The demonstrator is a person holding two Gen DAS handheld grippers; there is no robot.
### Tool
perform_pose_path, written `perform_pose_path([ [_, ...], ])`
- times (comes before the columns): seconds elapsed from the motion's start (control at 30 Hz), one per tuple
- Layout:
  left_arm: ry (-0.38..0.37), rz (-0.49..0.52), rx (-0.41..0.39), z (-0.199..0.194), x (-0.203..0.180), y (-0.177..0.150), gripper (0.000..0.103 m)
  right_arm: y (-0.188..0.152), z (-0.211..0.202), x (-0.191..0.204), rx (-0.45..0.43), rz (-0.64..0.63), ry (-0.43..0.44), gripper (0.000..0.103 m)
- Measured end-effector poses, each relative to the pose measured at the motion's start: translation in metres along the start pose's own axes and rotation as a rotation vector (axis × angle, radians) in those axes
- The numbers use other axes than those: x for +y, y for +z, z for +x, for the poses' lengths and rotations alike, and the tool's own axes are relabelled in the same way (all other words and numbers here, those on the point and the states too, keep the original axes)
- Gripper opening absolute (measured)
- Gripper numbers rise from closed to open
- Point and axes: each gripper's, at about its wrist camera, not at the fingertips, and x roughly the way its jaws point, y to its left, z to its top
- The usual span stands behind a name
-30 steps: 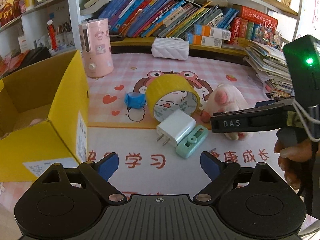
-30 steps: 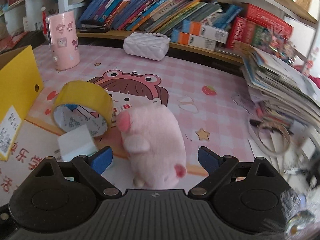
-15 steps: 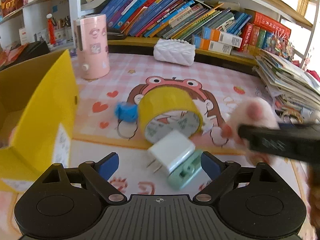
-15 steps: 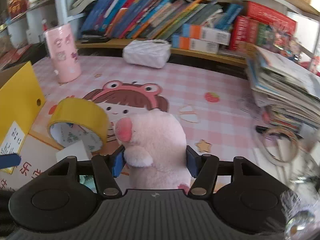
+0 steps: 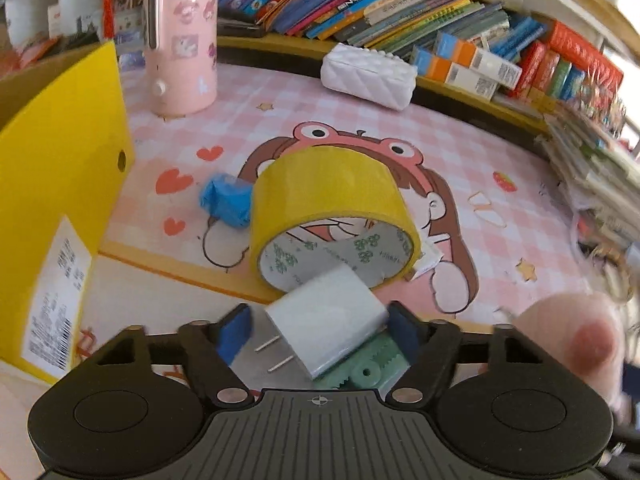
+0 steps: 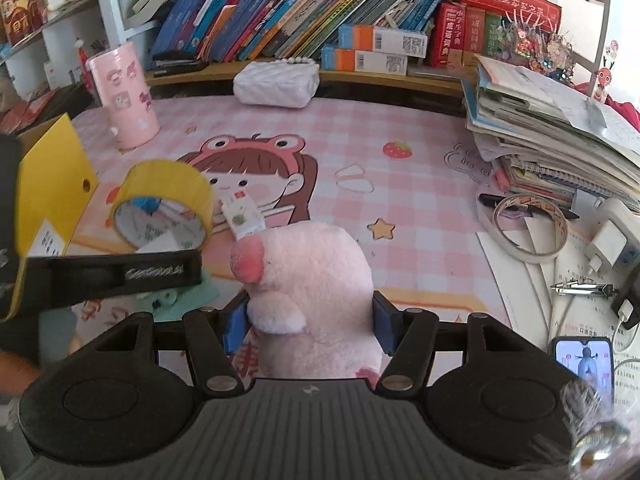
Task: Organize objects
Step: 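Grasp the pink plush pig with the right gripper while the left gripper grasps the white charger, then carry the pig and the charger toward the yellow box with both grippers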
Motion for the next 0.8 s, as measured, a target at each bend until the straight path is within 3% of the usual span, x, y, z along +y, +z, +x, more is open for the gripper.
perform_pose_path([
  [0.23, -0.029, -0.021, -0.004, -0.017, 0.010, -0.003, 0.065, -0.005, -0.003, 0.004, 0.004, -0.001, -0.003, 0.059],
  [0.47, -0.054, 0.022, -0.064, -0.062, 0.023, -0.011, 0.065, -0.010, -0.009, 0.019, -0.004, -0.006, 0.011, 0.059],
  [0.8, -0.069, 0.006, -0.110, -0.121, 0.063, -0.040, 0.065, -0.021, -0.034, 0.058, -0.041, -0.024, -0.030, 0.059],
])
